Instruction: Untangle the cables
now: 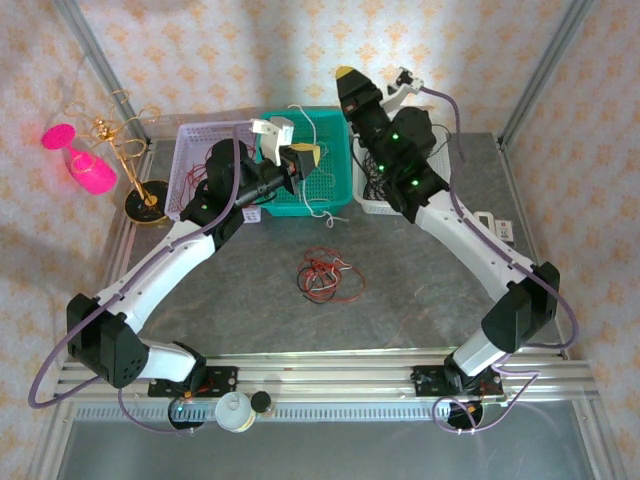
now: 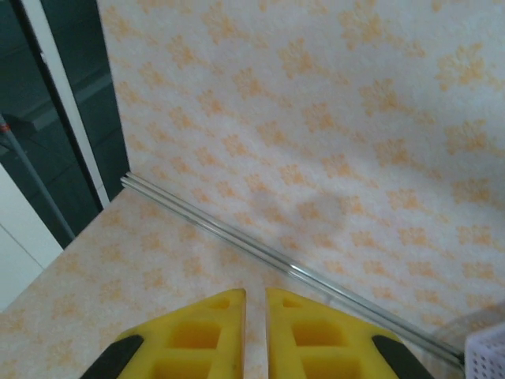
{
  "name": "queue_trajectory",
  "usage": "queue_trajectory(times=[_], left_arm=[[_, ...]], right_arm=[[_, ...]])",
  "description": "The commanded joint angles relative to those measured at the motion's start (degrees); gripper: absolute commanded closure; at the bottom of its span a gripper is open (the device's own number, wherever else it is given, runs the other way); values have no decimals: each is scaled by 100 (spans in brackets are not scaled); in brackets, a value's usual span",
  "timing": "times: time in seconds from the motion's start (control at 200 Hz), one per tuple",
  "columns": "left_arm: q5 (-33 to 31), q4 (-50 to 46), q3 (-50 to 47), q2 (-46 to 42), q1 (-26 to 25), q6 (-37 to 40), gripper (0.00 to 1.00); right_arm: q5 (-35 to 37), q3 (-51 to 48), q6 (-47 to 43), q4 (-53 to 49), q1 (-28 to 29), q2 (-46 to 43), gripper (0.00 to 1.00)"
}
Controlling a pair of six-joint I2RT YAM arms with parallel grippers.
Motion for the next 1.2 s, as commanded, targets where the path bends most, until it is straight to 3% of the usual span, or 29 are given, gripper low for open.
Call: queue_trajectory(times=[0.0, 0.155, 0.355, 0.531, 0.846, 1.146, 1.196], left_arm=[[-212, -66, 74, -106, -52, 44, 100], [-671, -187, 470, 7, -16, 183, 100], [-851, -398, 1613, 587, 245, 254, 100], [-1225, -438, 2790, 1395, 498, 364, 100], [-1590, -789, 4947, 3708, 882, 46, 100], [-1846, -1290, 4642, 4845, 936, -607, 100], [-1927, -1409, 4501, 4919, 939, -743, 94]], right_arm=[[31, 377, -462, -188, -137, 66, 84], [-467, 592, -733, -1200, -598, -41, 73], [-987, -225, -1286, -2035, -1120, -737, 62], [-1222, -978, -1878, -2860, -1264, -1358, 59], [-1679, -2001, -2360, -3920, -1272, -1937, 58], [-2286, -3019, -3130, -4728, -1231, -1908, 59], [-2318, -3204, -3361, -4785, -1129, -1886, 59]])
